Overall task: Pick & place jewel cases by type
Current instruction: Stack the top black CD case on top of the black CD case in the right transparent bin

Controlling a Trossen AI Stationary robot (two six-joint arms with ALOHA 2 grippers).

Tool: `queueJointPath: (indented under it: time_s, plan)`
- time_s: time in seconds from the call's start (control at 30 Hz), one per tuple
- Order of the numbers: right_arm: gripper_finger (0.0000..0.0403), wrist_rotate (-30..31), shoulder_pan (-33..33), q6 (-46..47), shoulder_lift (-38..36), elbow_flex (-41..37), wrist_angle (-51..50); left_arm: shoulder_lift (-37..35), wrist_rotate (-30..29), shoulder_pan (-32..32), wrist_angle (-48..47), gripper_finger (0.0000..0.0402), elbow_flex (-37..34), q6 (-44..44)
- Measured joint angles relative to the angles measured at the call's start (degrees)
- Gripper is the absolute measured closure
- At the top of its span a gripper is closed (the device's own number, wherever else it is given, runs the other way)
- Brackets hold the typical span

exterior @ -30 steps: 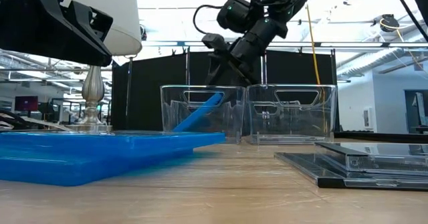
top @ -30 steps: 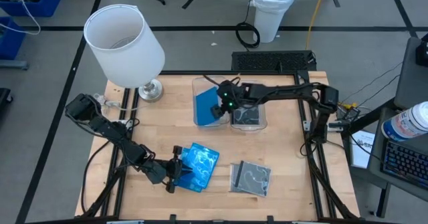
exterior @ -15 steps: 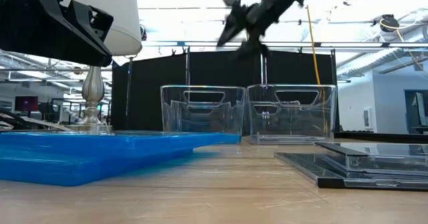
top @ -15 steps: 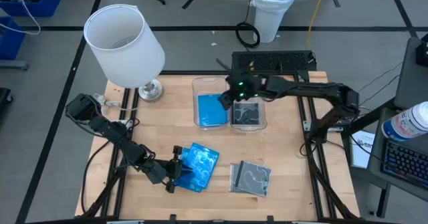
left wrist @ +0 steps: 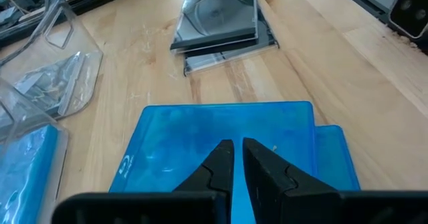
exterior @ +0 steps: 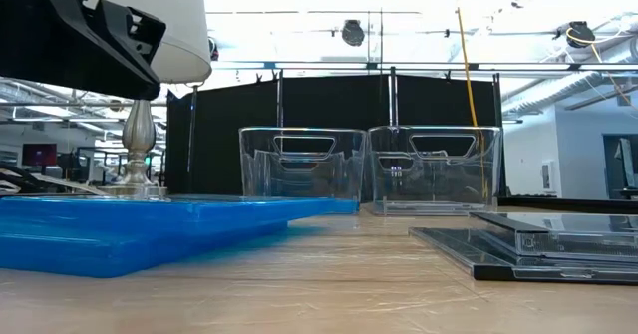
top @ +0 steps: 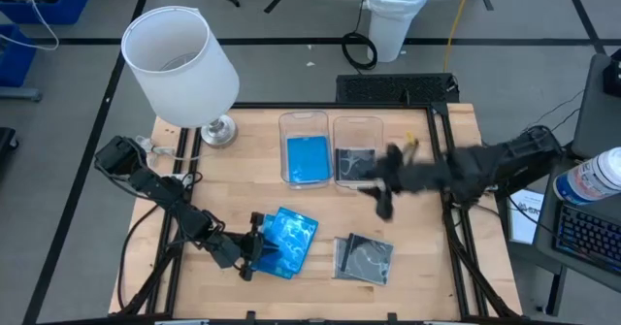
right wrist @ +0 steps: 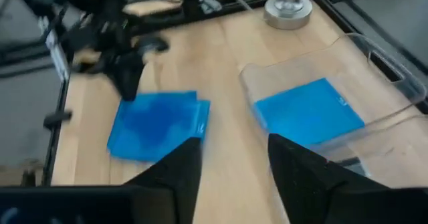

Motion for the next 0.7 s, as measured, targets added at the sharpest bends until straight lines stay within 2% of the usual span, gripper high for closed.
queueJointPath:
  time_s: [0.1,0.17,0.3,0.43,0.6,0.7]
  plan:
    - [0.0267,8.5,10.1,2.5,-1.3,-5.6,2.2,0.0,0.0,0.0,0.1,0.0360,0.0,0.0]
    - [0.0279,12.8,15.7,2.7,-1.8,-10.4,7.2,0.0,0.0,0.0,0.2,0.0360,0.0,0.0]
    - [0.0298,20.8,24.2,-5.4,-2.9,-21.1,20.8,0.0,-0.2,0.0,0.6,0.0360,0.0,0.9]
    - [0.0325,21.1,26.2,-12.9,-5.6,-31.0,30.4,0.0,-1.7,0.0,2.5,0.0360,0.0,4.2]
    - [0.0369,20.9,24.3,-12.2,-10.5,-42.1,41.1,0.0,-2.2,0.1,5.4,0.0360,0.0,6.3]
    - [0.0392,17.1,24.3,-13.9,-13.2,-47.2,48.9,0.0,-2.9,0.2,6.3,0.0360,0.0,6.2]
